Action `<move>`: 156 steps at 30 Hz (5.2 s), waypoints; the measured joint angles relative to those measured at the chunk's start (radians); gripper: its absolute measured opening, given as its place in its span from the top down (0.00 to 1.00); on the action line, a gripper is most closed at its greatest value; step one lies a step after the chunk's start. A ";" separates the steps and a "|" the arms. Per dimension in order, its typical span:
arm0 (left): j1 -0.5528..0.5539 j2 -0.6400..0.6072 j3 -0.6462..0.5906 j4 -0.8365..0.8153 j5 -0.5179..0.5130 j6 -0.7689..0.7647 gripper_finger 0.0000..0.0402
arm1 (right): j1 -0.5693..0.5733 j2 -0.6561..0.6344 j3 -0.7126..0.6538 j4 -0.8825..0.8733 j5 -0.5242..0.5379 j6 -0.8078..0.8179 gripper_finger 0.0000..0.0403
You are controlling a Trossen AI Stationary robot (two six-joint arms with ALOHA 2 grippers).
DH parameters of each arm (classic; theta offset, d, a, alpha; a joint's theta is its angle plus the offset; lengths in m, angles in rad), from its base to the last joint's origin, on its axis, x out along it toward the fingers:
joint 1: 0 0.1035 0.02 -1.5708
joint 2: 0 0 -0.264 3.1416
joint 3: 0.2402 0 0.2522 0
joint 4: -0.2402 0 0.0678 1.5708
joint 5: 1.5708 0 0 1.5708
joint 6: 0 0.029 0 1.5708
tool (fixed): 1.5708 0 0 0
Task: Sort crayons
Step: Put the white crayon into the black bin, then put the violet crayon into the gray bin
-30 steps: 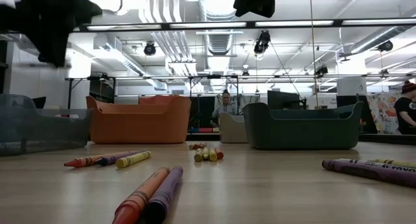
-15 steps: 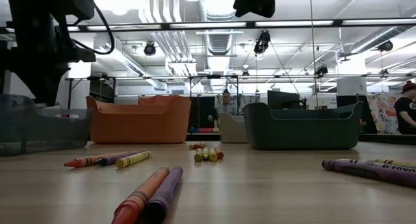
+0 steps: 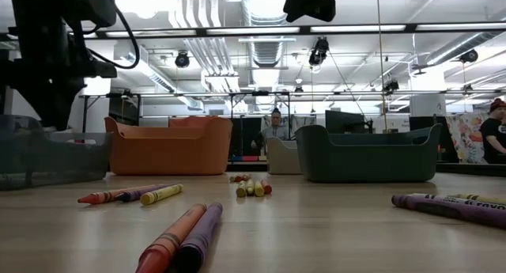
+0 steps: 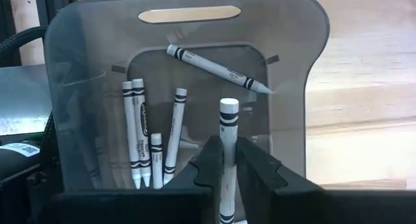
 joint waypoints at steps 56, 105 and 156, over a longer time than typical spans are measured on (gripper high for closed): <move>0.398 -0.075 0.589 0.362 0.238 1.523 0.81 | 0.487 0.387 0.001 -0.003 -0.255 1.320 0.80; 0.398 -0.147 0.589 0.345 0.238 1.533 0.81 | 0.441 0.655 0.004 -0.024 -0.218 1.273 0.80; 0.398 -0.094 0.589 0.349 0.238 1.564 0.81 | 0.519 0.528 -0.162 0.132 -0.078 -0.093 0.80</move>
